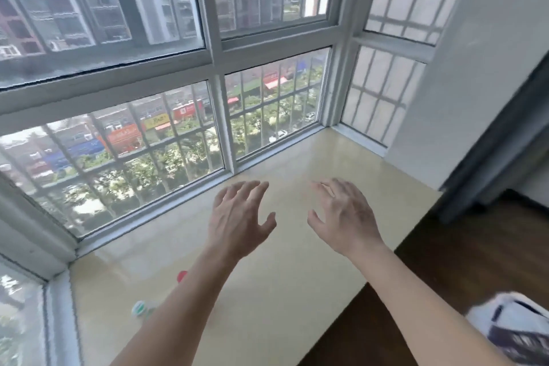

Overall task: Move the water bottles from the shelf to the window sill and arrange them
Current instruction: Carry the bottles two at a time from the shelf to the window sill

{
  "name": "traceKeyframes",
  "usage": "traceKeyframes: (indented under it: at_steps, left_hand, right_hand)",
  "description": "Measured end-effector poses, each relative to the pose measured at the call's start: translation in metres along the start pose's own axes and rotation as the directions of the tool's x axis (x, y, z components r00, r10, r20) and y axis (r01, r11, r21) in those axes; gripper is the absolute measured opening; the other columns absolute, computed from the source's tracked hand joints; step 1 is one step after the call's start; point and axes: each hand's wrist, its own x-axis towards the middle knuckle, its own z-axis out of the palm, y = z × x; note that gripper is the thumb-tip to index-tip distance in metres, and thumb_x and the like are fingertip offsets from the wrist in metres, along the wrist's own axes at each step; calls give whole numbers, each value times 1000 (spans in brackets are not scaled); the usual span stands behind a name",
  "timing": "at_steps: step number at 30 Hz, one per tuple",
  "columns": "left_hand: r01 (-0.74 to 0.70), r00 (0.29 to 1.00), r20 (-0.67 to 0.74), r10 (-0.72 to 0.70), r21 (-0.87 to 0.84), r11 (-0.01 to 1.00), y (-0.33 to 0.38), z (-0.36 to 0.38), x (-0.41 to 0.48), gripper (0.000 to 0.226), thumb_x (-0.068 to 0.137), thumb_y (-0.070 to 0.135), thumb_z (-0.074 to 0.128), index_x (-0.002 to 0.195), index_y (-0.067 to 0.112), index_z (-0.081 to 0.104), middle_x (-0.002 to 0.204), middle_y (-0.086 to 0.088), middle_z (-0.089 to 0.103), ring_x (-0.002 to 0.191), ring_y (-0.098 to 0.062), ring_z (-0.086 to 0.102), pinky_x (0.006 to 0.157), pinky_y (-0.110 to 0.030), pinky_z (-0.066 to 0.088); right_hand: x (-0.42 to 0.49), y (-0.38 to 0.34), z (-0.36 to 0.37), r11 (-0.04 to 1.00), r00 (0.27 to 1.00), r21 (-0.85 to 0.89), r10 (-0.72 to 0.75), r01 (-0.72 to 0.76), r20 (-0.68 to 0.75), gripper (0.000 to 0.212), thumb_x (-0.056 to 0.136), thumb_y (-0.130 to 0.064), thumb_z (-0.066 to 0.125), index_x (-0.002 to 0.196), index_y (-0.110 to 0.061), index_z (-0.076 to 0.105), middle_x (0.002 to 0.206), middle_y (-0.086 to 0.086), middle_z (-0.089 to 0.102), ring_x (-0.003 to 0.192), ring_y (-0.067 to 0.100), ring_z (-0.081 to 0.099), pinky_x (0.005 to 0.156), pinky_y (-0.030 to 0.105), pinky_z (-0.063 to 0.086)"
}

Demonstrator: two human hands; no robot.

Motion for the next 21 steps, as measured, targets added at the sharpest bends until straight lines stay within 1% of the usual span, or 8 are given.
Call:
traceKeyframes:
  at_steps: [4, 7, 9, 14, 18, 21]
  left_hand:
    - [-183, 982, 31, 187, -92, 979, 63, 18, 12, 63, 83, 54, 57, 140, 26, 50, 138, 7, 56, 130, -22, 48, 107, -42, 36]
    - [-303, 949, 45, 312, -151, 941, 108, 30, 14, 63, 83, 52, 60, 139, 25, 52, 137, 5, 58, 128, -24, 49, 106, -43, 35]
    - [-366, 924, 49, 380, -178, 913, 137, 38, 14, 63, 82, 53, 58, 138, 25, 52, 137, 5, 58, 128, -25, 50, 106, -43, 35]
    - [-498, 854, 51, 518, -213, 841, 201, 57, 14, 63, 83, 55, 53, 139, 26, 51, 137, 4, 58, 128, -24, 50, 105, -43, 37]
    - [-559, 808, 56, 587, -241, 793, 246, 74, 20, 61, 85, 55, 52, 139, 26, 51, 137, 4, 58, 127, -24, 50, 105, -42, 36]
    - [-596, 776, 56, 628, -261, 760, 280, 89, 31, 60, 84, 54, 52, 137, 26, 52, 136, 5, 58, 126, -24, 52, 104, -42, 38]
  right_hand:
    - [-57, 50, -27, 972, 976, -94, 216, -214, 6, 50, 83, -37, 60, 128, -15, 61, 120, 6, 63, 113, 28, 56, 102, 42, 45]
    - [-100, 78, -48, 927, 934, -118, 358, -356, -8, 52, 83, -37, 58, 131, -16, 59, 120, 6, 62, 115, 29, 55, 103, 43, 45]
    - [-124, 95, -59, 893, 902, -134, 430, -430, -36, 51, 84, -37, 59, 130, -16, 60, 120, 7, 62, 118, 29, 54, 105, 44, 44]
    - [-176, 133, -74, 825, 836, -149, 523, -546, -164, 46, 82, -29, 67, 124, -11, 65, 117, 8, 63, 113, 30, 58, 99, 46, 48]
    - [-204, 163, -79, 776, 790, -158, 584, -611, -185, 47, 80, -30, 66, 124, -13, 65, 117, 8, 63, 112, 31, 58, 97, 46, 49]
    - [-216, 190, -81, 737, 754, -163, 627, -656, -196, 44, 82, -30, 65, 123, -15, 64, 117, 4, 63, 109, 28, 59, 95, 42, 50]
